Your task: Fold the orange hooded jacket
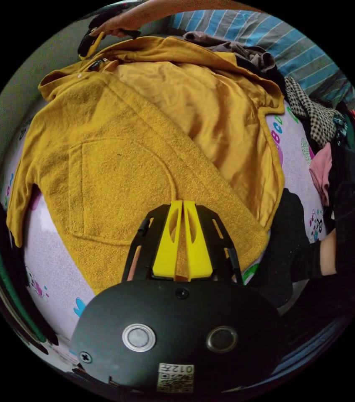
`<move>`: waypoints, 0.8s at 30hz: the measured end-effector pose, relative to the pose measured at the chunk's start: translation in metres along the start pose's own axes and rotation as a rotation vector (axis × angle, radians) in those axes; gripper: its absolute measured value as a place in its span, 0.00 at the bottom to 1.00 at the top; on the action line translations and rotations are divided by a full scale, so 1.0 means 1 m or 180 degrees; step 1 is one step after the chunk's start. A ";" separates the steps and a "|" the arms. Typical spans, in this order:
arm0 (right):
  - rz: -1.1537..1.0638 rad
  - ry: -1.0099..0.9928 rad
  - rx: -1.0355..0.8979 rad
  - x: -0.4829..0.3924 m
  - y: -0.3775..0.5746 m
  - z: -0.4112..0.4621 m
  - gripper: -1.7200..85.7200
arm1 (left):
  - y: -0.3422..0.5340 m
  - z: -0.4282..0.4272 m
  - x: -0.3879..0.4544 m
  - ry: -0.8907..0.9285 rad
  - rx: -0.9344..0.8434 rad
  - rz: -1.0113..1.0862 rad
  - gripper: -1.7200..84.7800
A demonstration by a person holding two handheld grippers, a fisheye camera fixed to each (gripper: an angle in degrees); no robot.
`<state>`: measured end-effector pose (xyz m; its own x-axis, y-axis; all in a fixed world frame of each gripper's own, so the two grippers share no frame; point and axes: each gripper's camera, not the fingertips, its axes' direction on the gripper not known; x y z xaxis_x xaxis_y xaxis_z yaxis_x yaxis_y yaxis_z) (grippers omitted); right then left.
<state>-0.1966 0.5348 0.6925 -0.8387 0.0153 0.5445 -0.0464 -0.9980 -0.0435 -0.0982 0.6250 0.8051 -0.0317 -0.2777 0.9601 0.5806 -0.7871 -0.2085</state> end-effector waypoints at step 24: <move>-0.1521 0.0511 -0.0688 -0.067 -0.058 -0.022 0.09 | -0.115 -0.101 -0.195 -0.0335 0.0091 -0.1511 0.03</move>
<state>-0.1495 0.5925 0.6400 -0.7684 0.4899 0.4118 -0.5387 -0.8425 -0.0030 -0.2410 0.7143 0.6227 -0.2168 0.1667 0.9619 0.5441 -0.7974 0.2608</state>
